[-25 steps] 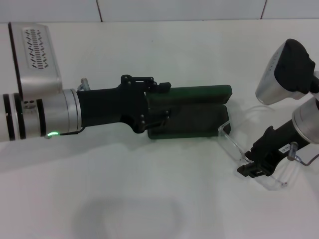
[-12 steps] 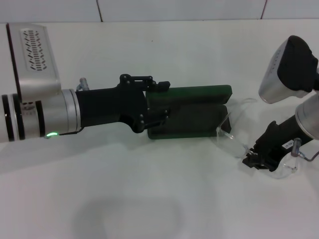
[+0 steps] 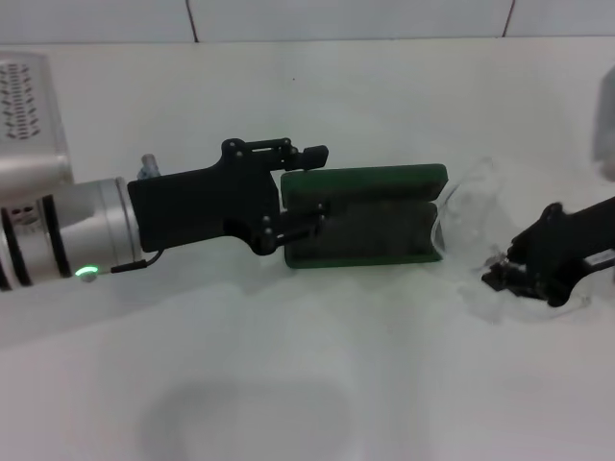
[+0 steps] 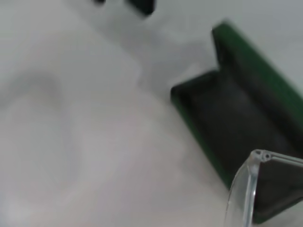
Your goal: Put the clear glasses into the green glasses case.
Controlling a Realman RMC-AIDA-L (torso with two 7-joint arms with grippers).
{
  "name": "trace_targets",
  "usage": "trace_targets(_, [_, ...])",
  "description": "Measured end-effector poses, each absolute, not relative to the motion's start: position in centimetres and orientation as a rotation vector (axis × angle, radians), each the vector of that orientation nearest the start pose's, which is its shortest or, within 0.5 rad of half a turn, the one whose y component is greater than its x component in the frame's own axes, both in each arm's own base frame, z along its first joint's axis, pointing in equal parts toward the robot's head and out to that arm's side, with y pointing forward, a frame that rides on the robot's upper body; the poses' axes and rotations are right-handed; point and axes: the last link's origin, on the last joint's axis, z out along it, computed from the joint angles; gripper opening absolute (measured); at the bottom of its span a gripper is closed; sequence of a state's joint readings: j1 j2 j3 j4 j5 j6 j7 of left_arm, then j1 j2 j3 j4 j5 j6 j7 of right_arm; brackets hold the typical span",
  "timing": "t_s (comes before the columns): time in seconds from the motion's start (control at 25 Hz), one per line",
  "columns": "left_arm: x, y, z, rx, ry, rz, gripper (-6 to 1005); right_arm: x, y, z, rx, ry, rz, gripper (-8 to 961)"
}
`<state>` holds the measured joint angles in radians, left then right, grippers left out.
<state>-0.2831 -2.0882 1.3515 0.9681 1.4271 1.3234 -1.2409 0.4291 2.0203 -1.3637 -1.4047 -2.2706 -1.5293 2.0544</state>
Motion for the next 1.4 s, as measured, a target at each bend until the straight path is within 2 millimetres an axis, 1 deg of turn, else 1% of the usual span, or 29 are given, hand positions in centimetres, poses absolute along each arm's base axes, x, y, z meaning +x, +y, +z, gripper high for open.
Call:
trace_targets(0.08, [-20.8, 30.6, -2.0, -2.656, -0.208, -0.881, 544, 20.0, 32.5, 2.4, -2.887, 0.409, -0.124, 126])
trace_targets(0.16, [-20.9, 30.4, -1.7, -2.630, -0.233, -0.931, 544, 20.3, 32.2, 3.3, -2.894, 0.335, -0.007, 126])
trace_targets(0.24, [-21.0, 30.1, -1.6, -2.609, -0.256, -0.989, 545, 20.4, 31.7, 3.9, -2.902, 0.192, 0.154, 126])
trace_targets(0.28, [-21.0, 30.0, -1.5, -2.598, -0.260, -1.023, 545, 20.5, 31.6, 3.8, -2.903, 0.150, 0.191, 126])
trace_targets(0.4, [-21.0, 29.7, -1.4, -2.586, -0.245, -1.092, 546, 20.9, 30.9, 3.1, -2.881, -0.111, 0.438, 127])
trace_targets(0.48, [-20.7, 29.6, -1.3, -2.583, -0.224, -1.126, 546, 21.2, 30.7, 2.5, -2.836, -0.236, 0.561, 127])
trace_targets(0.6, [-20.2, 29.6, -0.7, -2.573, -0.185, -1.182, 547, 21.4, 30.4, 1.5, -2.769, -0.425, 0.663, 127])
trace_targets(0.68, [-19.8, 29.5, -0.3, -2.570, -0.156, -1.222, 547, 21.3, 30.1, 0.7, -2.767, -0.529, 0.688, 127])
trace_targets(0.76, [-19.4, 29.4, 0.0, -2.578, -0.129, -1.264, 548, 21.3, 29.9, 0.2, -2.775, -0.591, 0.699, 127])
trace_targets(0.88, [-18.5, 29.4, 0.2, -2.620, -0.086, -1.334, 549, 21.4, 29.7, -0.4, -2.786, -0.645, 0.703, 127])
trace_targets(1.0, [-17.7, 29.6, 0.0, -2.671, -0.069, -1.391, 550, 21.4, 29.4, -0.8, -2.786, -0.699, 0.699, 126])
trace_targets(1.12, [-16.7, 30.0, -0.9, -2.749, -0.095, -1.413, 550, 21.2, 29.2, -1.1, -2.780, -0.756, 0.700, 126])
trace_targets(1.28, [-15.4, 30.7, -2.6, -2.876, -0.149, -1.386, 551, 21.0, 29.3, -1.2, -2.775, -0.783, 0.701, 125])
trace_targets(1.4, [-15.1, 30.8, -3.6, -2.948, -0.200, -1.354, 552, 20.7, 29.4, -1.2, -2.757, -0.820, 0.706, 125])
